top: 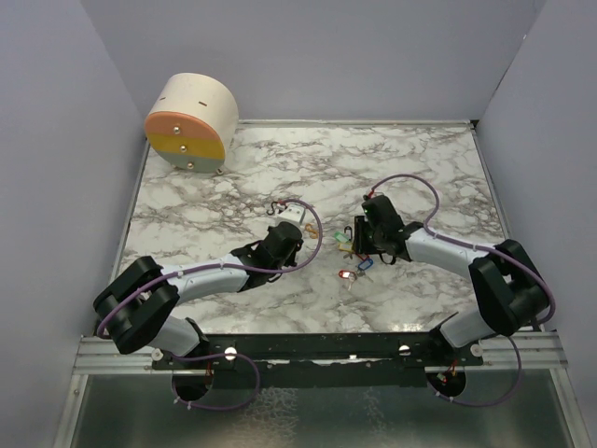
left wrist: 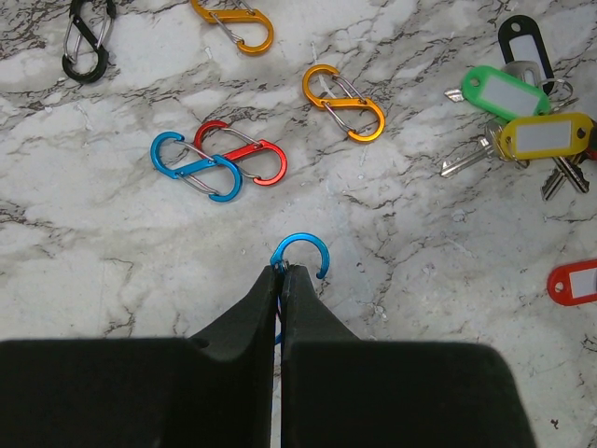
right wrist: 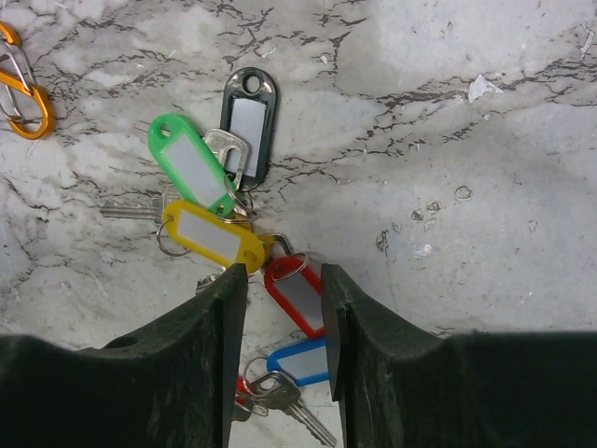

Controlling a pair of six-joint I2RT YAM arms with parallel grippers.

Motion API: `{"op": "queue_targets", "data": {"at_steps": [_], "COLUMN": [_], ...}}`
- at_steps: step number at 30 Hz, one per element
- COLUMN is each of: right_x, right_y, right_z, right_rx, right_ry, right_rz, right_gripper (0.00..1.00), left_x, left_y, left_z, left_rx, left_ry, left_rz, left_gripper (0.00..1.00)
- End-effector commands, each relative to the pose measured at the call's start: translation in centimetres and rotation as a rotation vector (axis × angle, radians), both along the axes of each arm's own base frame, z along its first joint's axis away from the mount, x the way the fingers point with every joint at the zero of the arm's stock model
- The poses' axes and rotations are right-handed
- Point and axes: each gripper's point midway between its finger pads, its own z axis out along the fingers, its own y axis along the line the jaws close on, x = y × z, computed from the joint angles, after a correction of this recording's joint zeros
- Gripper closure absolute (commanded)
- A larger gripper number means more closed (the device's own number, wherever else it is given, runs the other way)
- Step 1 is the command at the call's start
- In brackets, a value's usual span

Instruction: Put the keys on the keyring

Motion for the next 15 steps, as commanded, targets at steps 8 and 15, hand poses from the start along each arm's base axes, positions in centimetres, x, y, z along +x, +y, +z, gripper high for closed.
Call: {"op": "queue_targets", "data": {"at_steps": [8, 15], "right_x": [1.26, 1.51], "right_y": [-0.14, -0.51], "right_z": [-0.12, 0.14], "right_rx": [-0.026, -0.042], "right_ry": [-0.021, -0.033], "right_rz": [-0.036, -0.053], "right_gripper": [0.67, 0.75], "left_x": [0.20, 0.20], "left_y": [0.47, 0.42], "left_z": [0.51, 0.31], "left_rx": [0.012, 0.013], "left_ry": [-0.033, -0.030], "left_rz": [0.009, 0.009], "left_gripper": [1.00, 1.00]}}
